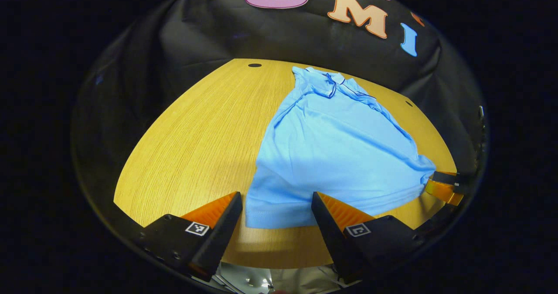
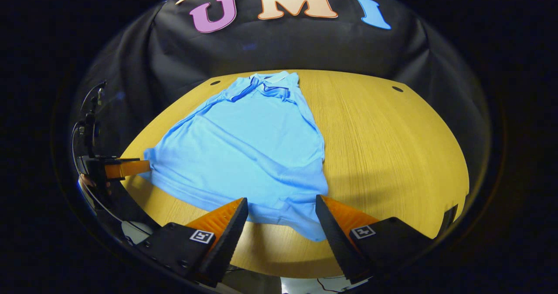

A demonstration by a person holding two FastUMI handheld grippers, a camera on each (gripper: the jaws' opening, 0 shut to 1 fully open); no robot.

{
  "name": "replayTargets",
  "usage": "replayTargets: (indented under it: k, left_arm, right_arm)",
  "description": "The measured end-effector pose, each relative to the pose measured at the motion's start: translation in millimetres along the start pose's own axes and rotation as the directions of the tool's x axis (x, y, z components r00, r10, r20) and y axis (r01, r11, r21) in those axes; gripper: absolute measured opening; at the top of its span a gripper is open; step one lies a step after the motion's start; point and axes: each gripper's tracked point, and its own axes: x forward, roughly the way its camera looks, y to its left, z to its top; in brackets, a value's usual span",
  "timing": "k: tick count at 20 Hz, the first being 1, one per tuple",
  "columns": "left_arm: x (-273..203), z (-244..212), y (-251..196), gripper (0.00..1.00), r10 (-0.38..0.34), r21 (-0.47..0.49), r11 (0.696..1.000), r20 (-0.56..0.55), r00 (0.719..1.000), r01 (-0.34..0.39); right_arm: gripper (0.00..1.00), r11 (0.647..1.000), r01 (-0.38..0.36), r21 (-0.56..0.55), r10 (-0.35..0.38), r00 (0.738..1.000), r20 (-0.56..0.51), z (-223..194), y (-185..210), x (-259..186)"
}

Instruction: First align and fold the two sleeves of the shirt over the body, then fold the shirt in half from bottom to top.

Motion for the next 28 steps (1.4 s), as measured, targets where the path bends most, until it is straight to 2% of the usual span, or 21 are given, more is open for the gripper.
replayTargets:
  k: [2, 3, 4, 5, 6, 7, 8, 9, 10, 11, 12, 13, 14, 15, 16, 17, 18, 21, 24, 28]
  left_arm:
    - [3, -3, -3, 0.98, 0.015, 0.042, 0.999, 0.001, 1.0, -0.015]
    - [4, -7, -7, 0.98, 0.02, 0.067, 0.998, 0.001, 1.0, -0.02]
    - [6, -7, -9, 0.97, 0.031, 0.09, 0.996, 0.004, 1.0, -0.031]
    - [5, -9, -10, 0.96, 0.034, 0.111, 0.993, 0.008, 0.999, -0.035]
    - [7, -8, -16, 0.96, 0.024, 0.112, 0.993, 0.018, 1.0, -0.026]
    - [9, -9, -19, 0.95, 0.024, 0.111, 0.994, 0.015, 1.0, -0.026]
    - [10, -7, -22, 0.88, 0.017, 0.115, 0.993, 0.023, 1.0, -0.02]
    - [10, -9, -25, 0.84, 0.015, 0.111, 0.994, 0.027, 1.0, -0.018]
    - [12, -8, -29, 0.7, 0.01, 0.107, 0.994, 0.035, 0.999, -0.013]
    - [13, -9, -33, 0.64, 0.0, 0.102, 0.995, 0.038, 0.999, -0.004]
    - [13, -9, -37, 0.5, -0.008, 0.095, 0.995, 0.041, 0.999, 0.004]
    - [15, -8, -44, 0.44, -0.029, 0.09, 0.996, 0.047, 0.998, 0.025]
    - [16, -8, -46, 0.25, -0.028, 0.075, 0.997, 0.054, 0.998, 0.024]
    - [15, -7, -47, 0.11, -0.026, 0.073, 0.997, 0.063, 0.998, 0.022]
    - [17, -8, -47, 0.03, -0.018, 0.082, 0.997, 0.065, 0.998, 0.013]
    - [15, -8, -47, 0.01, -0.008, 0.094, 0.996, 0.07, 0.997, 0.002]
    - [18, -6, -47, 0.01, 0.008, 0.101, 0.995, 0.07, 0.997, -0.015]
    - [13, -2, -47, 0.0, 0.052, 0.096, 0.994, 0.06, 0.997, -0.058]
    - [9, 13, -48, 0.0, 0.051, 0.035, 0.998, 0.063, 0.997, -0.053]
    - [3, 58, -49, 0.0, 0.025, -0.028, 0.999, 0.125, 0.992, -0.022]
  right_arm:
    - [0.98, 1.0, -0.006, -0.022, 0.006, 1.0, -0.022, -10, 3, 3]
    - [0.98, 0.999, -0.006, -0.034, 0.006, 1.0, 0.002, -6, 3, 2]
    - [0.93, 0.999, -0.007, -0.047, 0.007, 1.0, -0.011, -12, 4, 2]
    - [0.98, 0.998, -0.004, -0.065, 0.004, 1.0, 0.013, -9, 5, 0]
    - [0.99, 0.997, 0.006, -0.082, -0.005, 1.0, 0.008, -12, 4, 5]
    - [0.91, 0.996, 0.005, -0.087, -0.004, 1.0, 0.015, -11, 5, 4]
    - [0.97, 0.996, -0.003, -0.084, 0.004, 1.0, 0.01, -12, 7, 4]
    - [0.95, 0.996, -0.004, -0.084, 0.005, 1.0, 0.005, -13, 9, 5]
    - [0.8, 0.996, -0.011, -0.091, 0.012, 1.0, 0.007, -10, 10, 6]
    - [0.83, 0.995, -0.022, -0.093, 0.023, 1.0, 0.003, -11, 14, 8]
    - [0.71, 0.995, -0.033, -0.089, 0.034, 0.999, 0.014, -10, 17, 8]
    - [0.58, 0.995, -0.043, -0.089, 0.044, 0.999, 0.014, -11, 21, 8]
    - [0.34, 0.996, -0.046, -0.078, 0.048, 0.999, 0.023, -11, 24, 7]
    - [0.25, 0.997, -0.039, -0.069, 0.041, 0.999, 0.025, -12, 25, 8]
    - [0.11, 0.997, -0.036, -0.066, 0.038, 0.999, 0.027, -11, 26, 9]
    - [0.07, 0.998, -0.032, -0.06, 0.034, 0.999, 0.025, -10, 26, 9]
    - [0.11, 0.998, -0.03, -0.05, 0.032, 0.999, 0.024, -11, 26, 10]
    - [0.11, 1.0, -0.015, -0.019, 0.016, 0.999, 0.031, -4, 21, 6]
    - [0.11, 1.0, -0.007, 0.008, 0.006, 0.997, 0.072, 18, 15, 0]
    - [0.11, 0.999, 0.0, 0.041, -0.006, 0.989, 0.149, 71, 9, -5]
